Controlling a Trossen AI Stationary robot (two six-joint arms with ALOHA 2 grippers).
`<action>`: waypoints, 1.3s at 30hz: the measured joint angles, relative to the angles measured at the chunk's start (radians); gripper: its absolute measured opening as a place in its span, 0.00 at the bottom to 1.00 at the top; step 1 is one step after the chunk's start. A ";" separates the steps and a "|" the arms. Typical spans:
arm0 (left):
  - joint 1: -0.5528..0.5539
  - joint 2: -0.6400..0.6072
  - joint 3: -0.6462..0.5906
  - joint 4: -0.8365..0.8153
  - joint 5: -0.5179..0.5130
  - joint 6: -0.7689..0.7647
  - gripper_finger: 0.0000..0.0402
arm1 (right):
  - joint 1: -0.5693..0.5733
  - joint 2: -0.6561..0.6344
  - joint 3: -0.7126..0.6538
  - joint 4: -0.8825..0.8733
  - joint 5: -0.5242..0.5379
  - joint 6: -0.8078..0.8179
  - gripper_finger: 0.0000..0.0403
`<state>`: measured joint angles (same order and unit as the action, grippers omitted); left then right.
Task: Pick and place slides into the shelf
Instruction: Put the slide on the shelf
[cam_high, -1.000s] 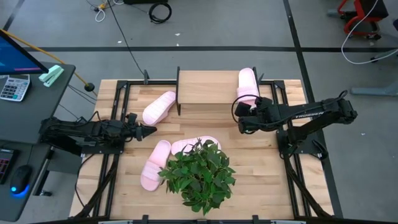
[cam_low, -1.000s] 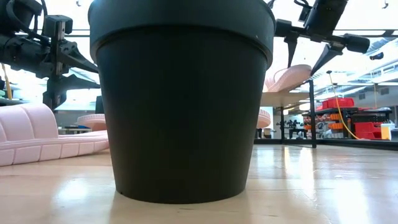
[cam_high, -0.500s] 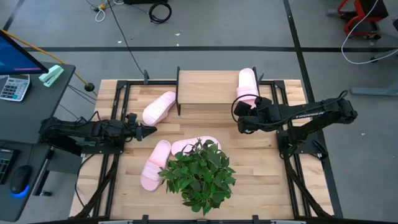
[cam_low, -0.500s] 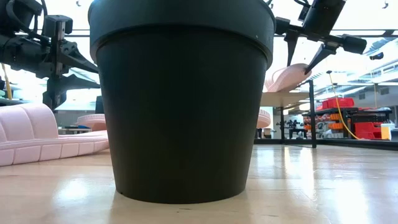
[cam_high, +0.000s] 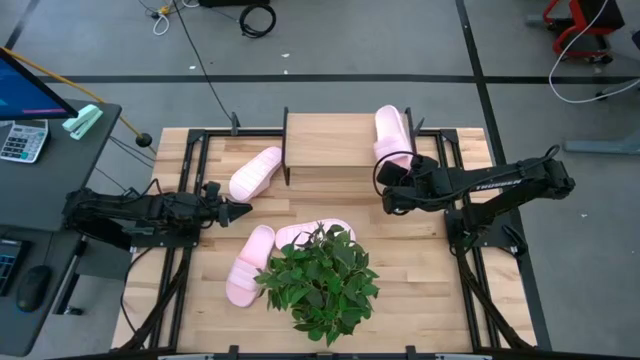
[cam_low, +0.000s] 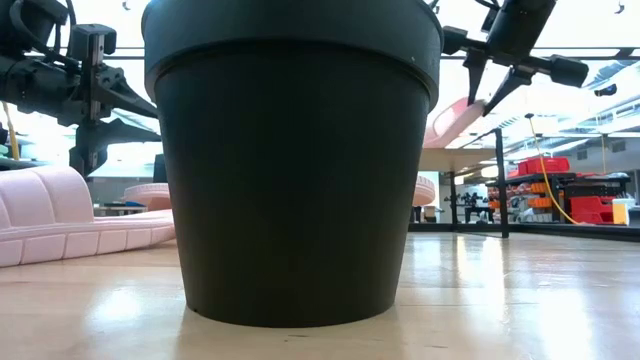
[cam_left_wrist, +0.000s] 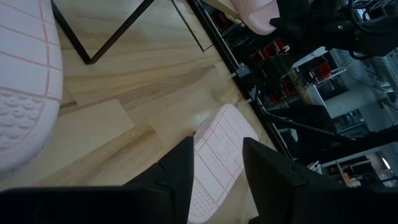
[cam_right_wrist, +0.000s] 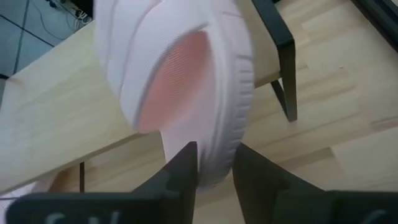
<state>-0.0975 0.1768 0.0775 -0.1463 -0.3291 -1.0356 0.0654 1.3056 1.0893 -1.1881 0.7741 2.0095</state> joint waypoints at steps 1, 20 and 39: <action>0.000 0.000 0.000 0.000 0.000 0.000 0.36 | 0.000 0.000 0.000 0.000 0.001 0.005 0.23; 0.000 0.000 0.000 0.000 0.000 0.000 0.36 | 0.016 0.000 0.023 0.008 0.030 0.099 0.12; 0.000 0.000 0.000 0.000 0.000 0.001 0.36 | 0.016 0.000 0.024 -0.048 -0.006 0.034 0.30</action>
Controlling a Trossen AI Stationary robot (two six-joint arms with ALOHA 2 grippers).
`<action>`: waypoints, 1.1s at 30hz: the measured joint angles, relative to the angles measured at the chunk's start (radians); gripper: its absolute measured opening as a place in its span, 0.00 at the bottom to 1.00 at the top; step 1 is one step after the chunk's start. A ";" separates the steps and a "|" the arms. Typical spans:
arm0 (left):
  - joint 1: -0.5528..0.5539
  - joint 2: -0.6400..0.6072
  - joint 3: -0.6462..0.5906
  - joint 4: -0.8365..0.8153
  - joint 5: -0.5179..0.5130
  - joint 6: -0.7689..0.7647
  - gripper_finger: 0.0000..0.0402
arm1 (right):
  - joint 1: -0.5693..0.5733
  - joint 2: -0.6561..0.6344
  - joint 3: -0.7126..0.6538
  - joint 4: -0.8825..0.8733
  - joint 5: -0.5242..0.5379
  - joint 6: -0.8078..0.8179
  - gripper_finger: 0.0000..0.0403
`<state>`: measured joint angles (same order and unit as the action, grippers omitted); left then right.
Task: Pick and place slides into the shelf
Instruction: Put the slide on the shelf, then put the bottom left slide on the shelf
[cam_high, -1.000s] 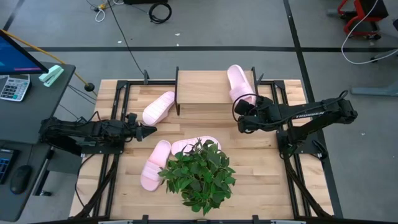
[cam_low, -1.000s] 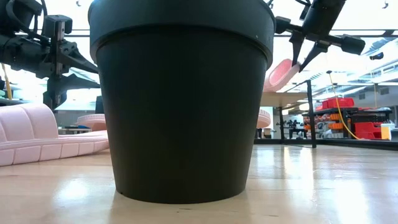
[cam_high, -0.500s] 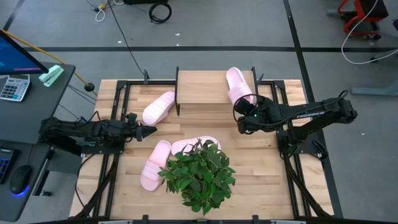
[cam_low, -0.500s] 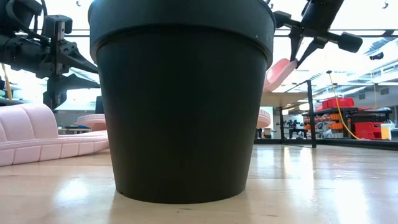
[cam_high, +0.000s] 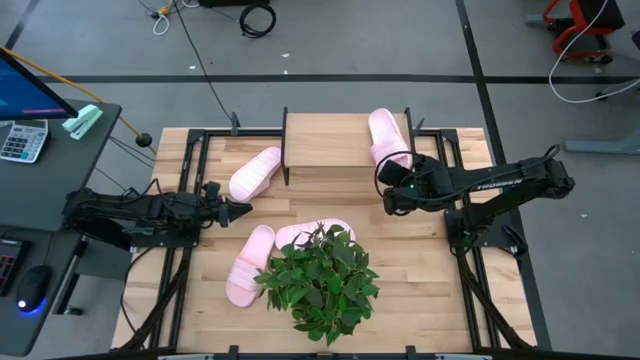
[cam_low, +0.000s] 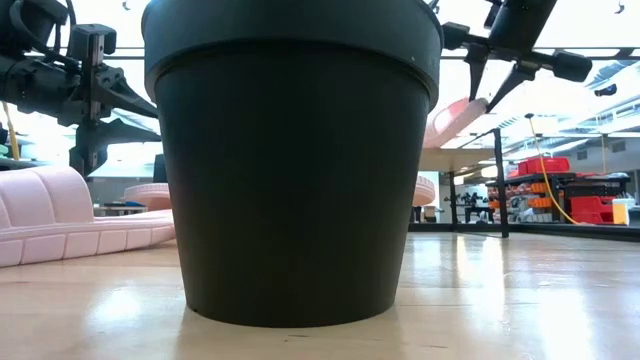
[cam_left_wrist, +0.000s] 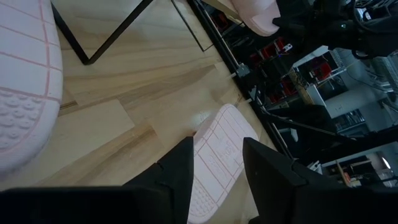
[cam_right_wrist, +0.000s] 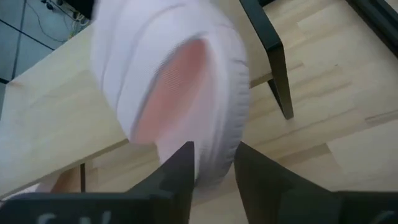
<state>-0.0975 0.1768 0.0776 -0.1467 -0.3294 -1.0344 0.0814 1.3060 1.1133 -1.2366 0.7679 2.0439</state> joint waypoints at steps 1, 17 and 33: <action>0.000 0.000 0.000 0.000 0.000 0.000 0.36 | 0.000 0.000 0.000 -0.001 -0.001 -0.004 0.32; 0.000 0.000 0.000 0.000 0.000 0.001 0.37 | -0.001 0.000 0.000 -0.007 -0.102 -0.225 0.57; -0.007 0.000 0.000 0.000 0.000 0.000 0.35 | -0.001 -0.239 0.025 -0.103 0.041 -0.219 0.59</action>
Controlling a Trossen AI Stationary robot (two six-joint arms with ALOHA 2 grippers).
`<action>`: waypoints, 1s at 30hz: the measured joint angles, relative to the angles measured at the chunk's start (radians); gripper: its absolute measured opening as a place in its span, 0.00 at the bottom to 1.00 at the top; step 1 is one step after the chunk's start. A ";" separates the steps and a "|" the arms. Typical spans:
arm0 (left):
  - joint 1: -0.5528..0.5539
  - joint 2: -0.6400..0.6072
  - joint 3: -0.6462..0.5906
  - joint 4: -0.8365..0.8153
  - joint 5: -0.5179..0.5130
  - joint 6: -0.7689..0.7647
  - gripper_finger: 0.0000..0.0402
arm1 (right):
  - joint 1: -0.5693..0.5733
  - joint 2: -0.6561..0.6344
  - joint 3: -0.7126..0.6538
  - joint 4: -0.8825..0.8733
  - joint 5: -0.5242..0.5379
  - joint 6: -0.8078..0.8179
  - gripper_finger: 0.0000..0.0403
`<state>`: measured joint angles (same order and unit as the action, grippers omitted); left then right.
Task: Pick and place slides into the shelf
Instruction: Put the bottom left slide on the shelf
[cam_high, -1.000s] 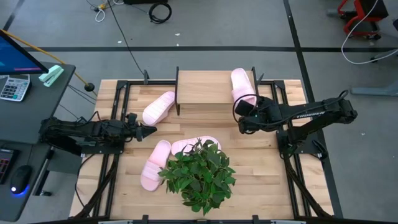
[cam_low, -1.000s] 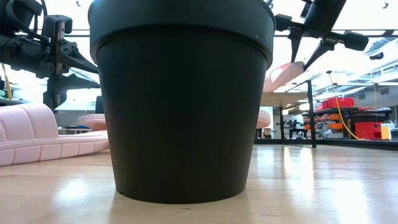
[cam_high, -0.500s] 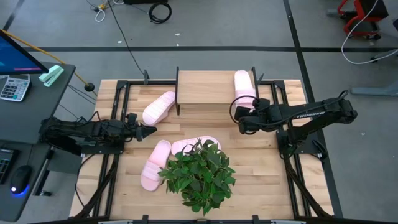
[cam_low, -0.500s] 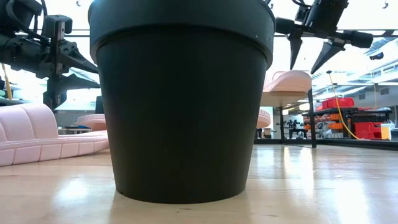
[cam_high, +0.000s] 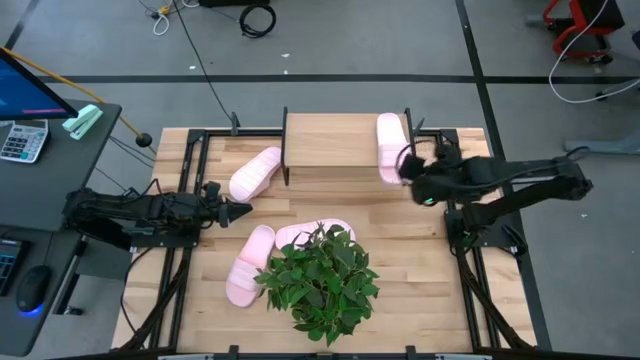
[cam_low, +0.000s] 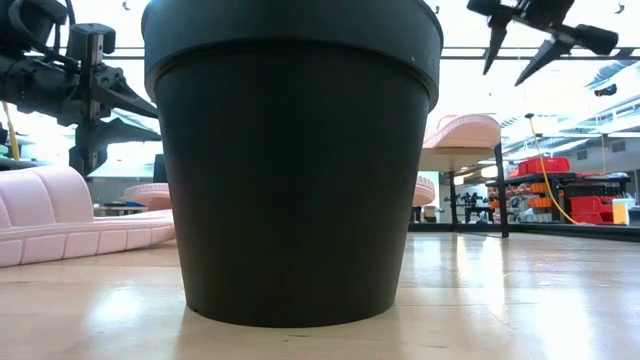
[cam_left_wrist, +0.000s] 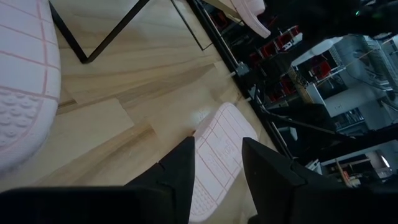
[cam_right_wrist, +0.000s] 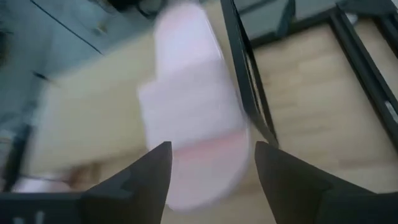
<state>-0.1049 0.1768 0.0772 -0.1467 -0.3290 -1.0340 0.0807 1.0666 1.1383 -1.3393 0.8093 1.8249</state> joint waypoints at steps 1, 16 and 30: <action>0.000 0.000 0.000 0.000 0.000 0.000 0.35 | 0.000 -0.030 0.002 0.002 0.012 -0.016 0.58; 0.000 0.000 -0.003 0.105 0.180 -0.008 0.35 | 0.000 -0.292 0.002 0.008 -0.140 -0.318 0.57; 0.000 0.004 0.020 0.179 0.293 -0.104 0.26 | 0.000 -0.269 0.002 0.009 -0.163 -0.396 0.56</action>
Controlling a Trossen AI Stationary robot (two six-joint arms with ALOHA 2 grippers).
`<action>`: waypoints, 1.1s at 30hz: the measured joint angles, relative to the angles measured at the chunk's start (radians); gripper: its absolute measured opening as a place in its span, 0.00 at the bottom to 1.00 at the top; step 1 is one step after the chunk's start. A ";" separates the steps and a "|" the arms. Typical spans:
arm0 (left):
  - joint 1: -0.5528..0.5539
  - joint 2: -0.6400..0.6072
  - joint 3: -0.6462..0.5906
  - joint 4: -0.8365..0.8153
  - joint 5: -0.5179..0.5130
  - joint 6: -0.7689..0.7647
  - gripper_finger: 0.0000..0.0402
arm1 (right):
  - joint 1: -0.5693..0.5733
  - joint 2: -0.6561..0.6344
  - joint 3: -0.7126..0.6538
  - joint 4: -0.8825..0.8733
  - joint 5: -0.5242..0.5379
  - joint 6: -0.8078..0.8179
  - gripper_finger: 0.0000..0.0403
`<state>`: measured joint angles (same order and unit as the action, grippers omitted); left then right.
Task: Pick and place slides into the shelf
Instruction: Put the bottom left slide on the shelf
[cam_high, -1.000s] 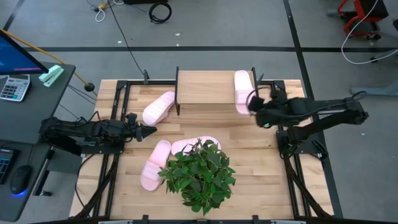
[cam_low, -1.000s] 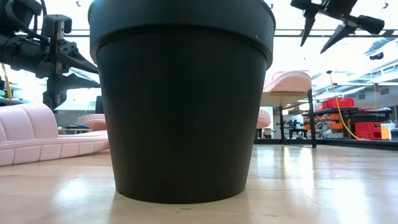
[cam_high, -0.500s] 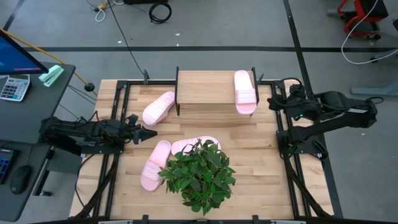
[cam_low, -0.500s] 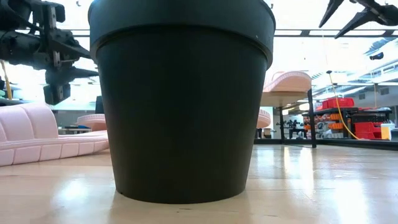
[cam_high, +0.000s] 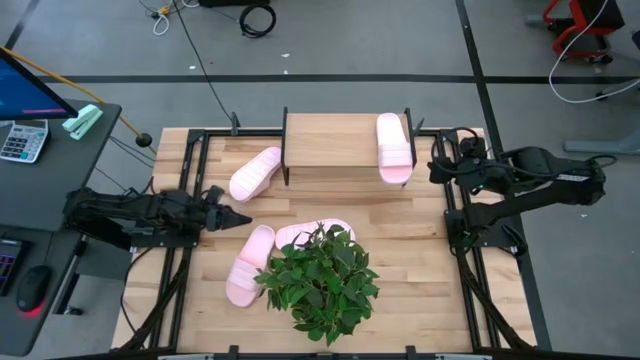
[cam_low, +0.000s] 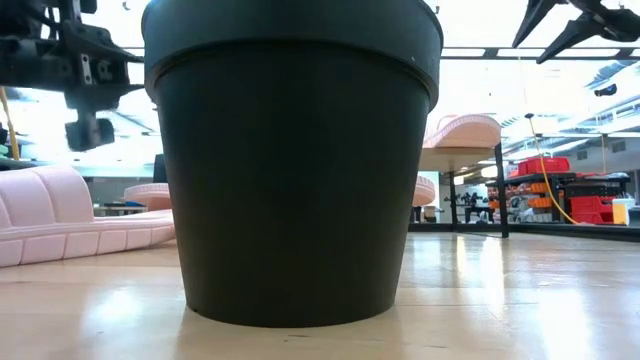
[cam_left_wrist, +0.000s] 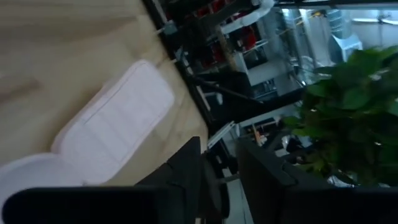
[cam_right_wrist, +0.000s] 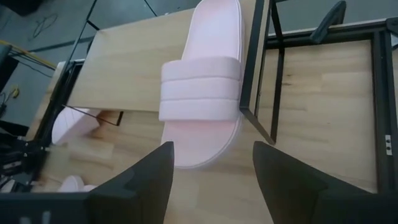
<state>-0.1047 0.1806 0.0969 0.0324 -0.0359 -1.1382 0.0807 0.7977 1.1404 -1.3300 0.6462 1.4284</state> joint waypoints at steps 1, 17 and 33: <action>0.000 0.007 0.014 0.001 0.003 0.017 0.25 | 0.000 0.000 0.000 0.000 -0.001 0.000 0.56; 0.001 0.422 0.465 -0.408 0.304 0.398 0.19 | 0.000 0.016 0.000 0.000 0.000 0.011 0.56; -0.076 0.605 0.610 -1.088 0.443 -0.018 0.30 | 0.000 0.129 -0.001 0.000 0.000 0.087 0.56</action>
<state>-0.1808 0.7853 0.7071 -1.0555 0.4073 -1.1557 0.0807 0.9272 1.1397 -1.3300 0.6458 1.5154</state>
